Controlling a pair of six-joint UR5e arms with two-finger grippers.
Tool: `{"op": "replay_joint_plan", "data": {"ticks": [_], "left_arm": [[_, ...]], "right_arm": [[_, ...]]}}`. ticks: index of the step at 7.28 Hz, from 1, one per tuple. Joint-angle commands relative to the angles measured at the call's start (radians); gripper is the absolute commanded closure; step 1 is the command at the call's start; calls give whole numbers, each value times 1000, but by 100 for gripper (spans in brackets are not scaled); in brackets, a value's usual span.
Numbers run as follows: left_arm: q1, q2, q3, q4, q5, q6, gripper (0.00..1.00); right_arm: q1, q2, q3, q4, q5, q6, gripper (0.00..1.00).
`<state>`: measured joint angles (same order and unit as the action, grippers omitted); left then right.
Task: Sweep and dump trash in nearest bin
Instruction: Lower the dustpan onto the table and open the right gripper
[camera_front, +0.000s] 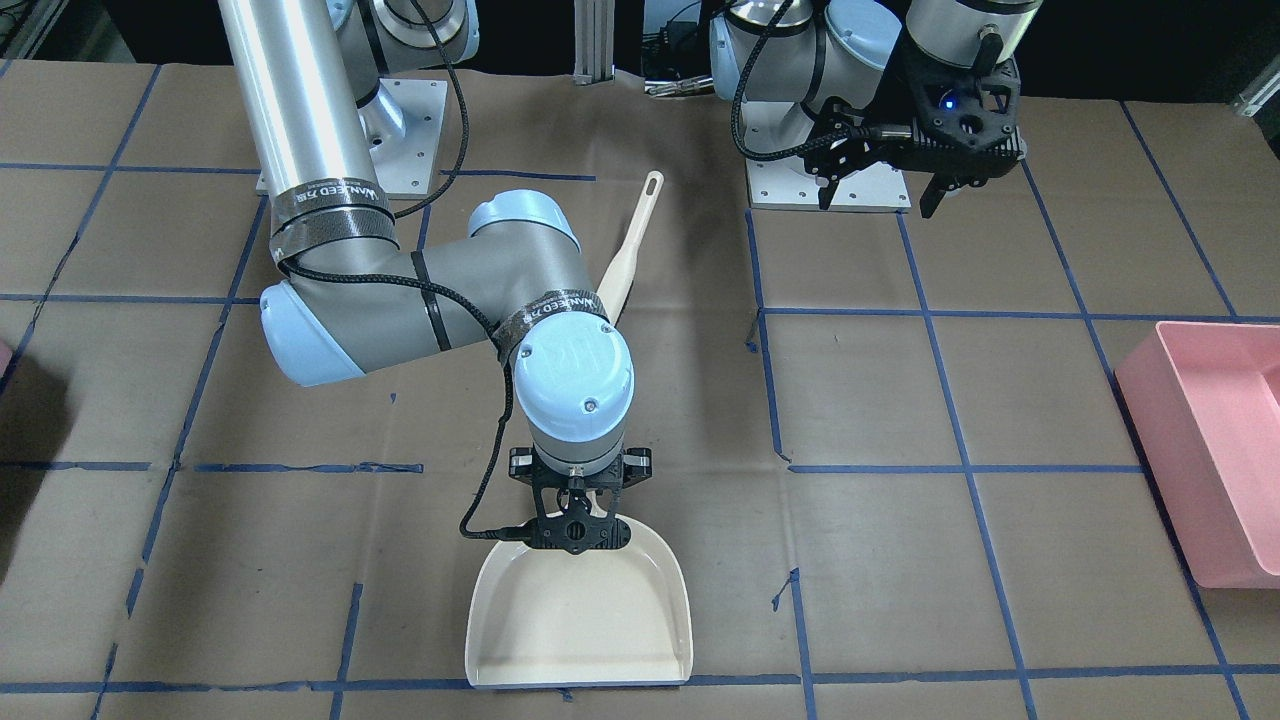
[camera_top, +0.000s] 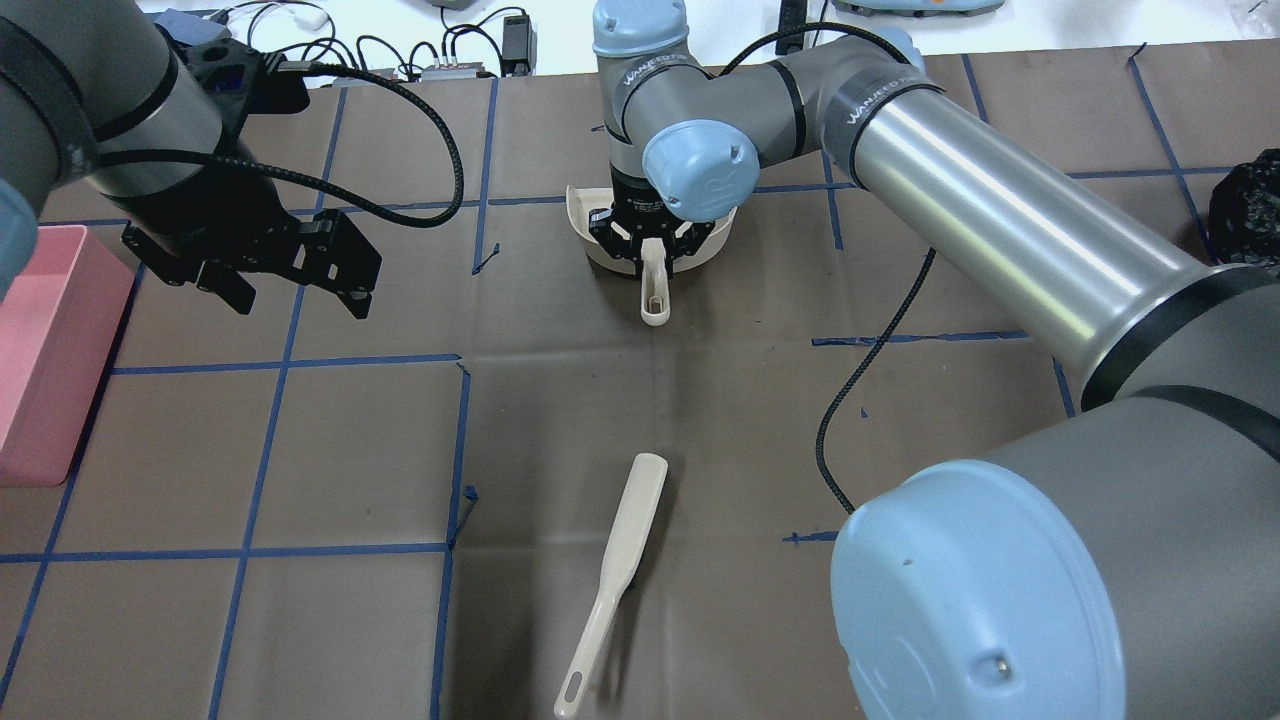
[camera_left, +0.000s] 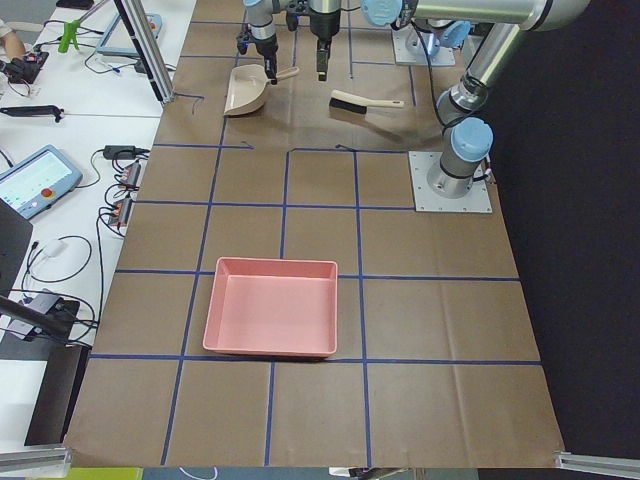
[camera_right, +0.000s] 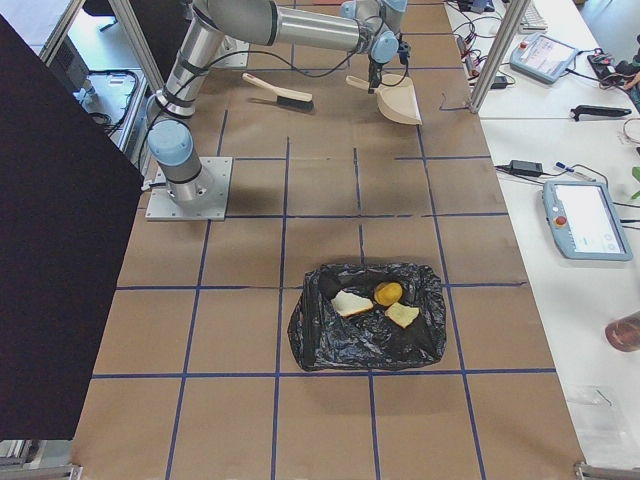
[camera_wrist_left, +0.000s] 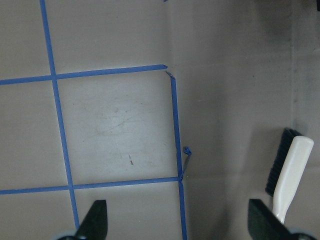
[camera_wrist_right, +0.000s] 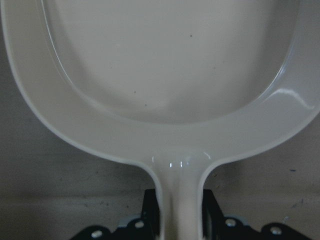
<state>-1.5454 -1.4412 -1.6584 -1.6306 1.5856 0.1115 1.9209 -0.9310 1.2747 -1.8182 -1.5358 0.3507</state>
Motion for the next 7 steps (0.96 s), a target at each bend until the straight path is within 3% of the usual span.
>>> {"op": "replay_joint_plan", "data": {"ticks": [1, 7], "left_arm": [[-2, 13, -14, -6, 1, 1, 0], [-4, 19, -24, -6, -38, 2, 0]], "right_arm": [[7, -2, 12, -12, -6, -79, 98], [3, -2, 29, -26, 3, -52, 98]]}}
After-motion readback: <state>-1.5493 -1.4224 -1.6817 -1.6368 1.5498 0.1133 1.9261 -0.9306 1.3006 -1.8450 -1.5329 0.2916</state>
